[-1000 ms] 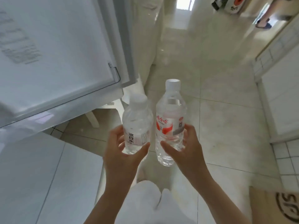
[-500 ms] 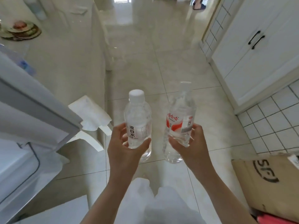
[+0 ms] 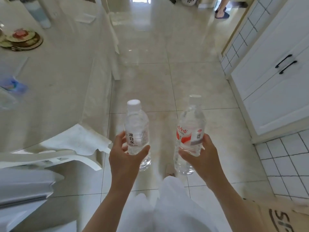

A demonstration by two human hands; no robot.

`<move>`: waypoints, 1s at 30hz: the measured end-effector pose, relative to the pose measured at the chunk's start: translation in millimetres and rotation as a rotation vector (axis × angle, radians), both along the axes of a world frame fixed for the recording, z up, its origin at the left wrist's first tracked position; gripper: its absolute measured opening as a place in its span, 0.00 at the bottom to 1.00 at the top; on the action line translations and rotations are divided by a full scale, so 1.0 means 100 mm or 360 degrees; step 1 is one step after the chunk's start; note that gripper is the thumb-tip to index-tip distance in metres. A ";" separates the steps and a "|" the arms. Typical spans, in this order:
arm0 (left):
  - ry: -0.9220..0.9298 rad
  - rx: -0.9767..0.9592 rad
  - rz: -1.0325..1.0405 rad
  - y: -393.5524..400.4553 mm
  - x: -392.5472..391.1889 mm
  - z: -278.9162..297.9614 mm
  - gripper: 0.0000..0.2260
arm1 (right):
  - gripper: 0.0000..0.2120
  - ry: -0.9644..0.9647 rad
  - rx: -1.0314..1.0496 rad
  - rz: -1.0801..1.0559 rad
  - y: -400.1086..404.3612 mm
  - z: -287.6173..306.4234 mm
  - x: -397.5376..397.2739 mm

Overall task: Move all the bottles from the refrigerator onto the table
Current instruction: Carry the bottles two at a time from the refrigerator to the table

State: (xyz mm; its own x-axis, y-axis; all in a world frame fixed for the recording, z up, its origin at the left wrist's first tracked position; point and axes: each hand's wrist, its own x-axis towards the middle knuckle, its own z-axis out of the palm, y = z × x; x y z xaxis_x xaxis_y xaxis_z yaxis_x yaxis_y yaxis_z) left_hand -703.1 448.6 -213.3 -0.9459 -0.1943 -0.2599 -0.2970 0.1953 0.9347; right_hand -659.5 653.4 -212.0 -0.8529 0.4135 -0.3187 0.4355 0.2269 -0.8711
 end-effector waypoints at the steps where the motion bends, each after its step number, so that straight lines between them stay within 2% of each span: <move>1: -0.0007 -0.0019 0.0043 0.07 -0.10 -0.01 0.29 | 0.29 0.0003 -0.0002 0.0049 0.08 0.01 -0.15; 7: -0.0003 -0.0110 0.0297 0.46 -0.72 -0.02 0.23 | 0.27 -0.0008 -0.0023 0.0366 0.52 0.12 -1.12; 14: -0.0054 -0.0087 0.0642 0.44 -1.18 -0.09 0.23 | 0.26 -0.0017 -0.0030 0.0649 0.51 0.12 -2.12; 21: -0.0099 -0.0001 0.0929 -0.02 -1.87 -0.21 0.24 | 0.31 -0.0013 0.0013 0.0862 -0.05 0.07 -3.14; 30: -0.0025 -0.0132 0.1231 -1.09 -3.07 -0.17 0.24 | 0.28 0.0098 0.0116 0.1193 -1.19 0.18 -4.56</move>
